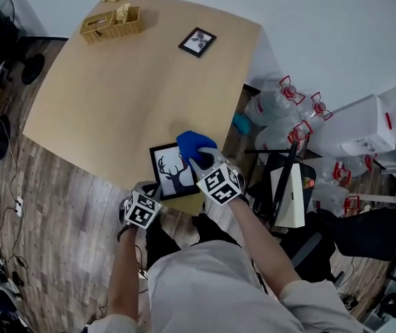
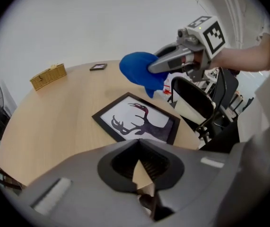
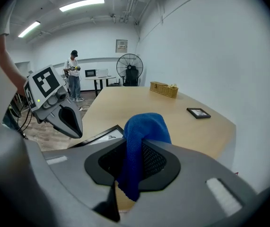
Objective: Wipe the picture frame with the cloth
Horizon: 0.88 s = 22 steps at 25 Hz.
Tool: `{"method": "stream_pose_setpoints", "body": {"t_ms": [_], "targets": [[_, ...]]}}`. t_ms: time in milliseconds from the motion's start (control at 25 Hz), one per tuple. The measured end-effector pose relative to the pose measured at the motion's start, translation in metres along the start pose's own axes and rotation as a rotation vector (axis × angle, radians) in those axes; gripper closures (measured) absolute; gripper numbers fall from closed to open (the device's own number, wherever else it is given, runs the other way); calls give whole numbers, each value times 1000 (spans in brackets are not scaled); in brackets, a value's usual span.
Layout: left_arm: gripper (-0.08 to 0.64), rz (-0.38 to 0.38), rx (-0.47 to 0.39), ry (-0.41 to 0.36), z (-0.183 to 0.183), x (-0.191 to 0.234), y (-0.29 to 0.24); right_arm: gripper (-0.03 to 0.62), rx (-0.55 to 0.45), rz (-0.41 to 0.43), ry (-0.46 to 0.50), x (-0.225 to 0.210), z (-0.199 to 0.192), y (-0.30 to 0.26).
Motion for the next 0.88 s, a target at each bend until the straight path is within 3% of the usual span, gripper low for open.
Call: {"method": "stream_pose_setpoints", "body": {"t_ms": [200, 400, 640, 880], "targets": [[509, -73, 56, -94, -2, 17, -6, 528, 39, -56, 6, 2, 10, -13], [509, -131, 120, -216, -1, 28, -7, 528, 82, -91, -70, 11, 16, -22], [509, -180, 139, -257, 6, 32, -18, 528, 113, -109, -80, 9, 13, -31], [508, -193, 185, -318, 3, 31, -27, 528, 136, -99, -9, 3, 19, -50]]}}
Point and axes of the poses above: the fingertips, and each gripper's own axes: y backward along the fingers, x to its left, z out of its top, the point moved 10 cm from there along y, backward along the fingers, and after that the axes turned 13 degrees about -z, right-handed, at the moved point
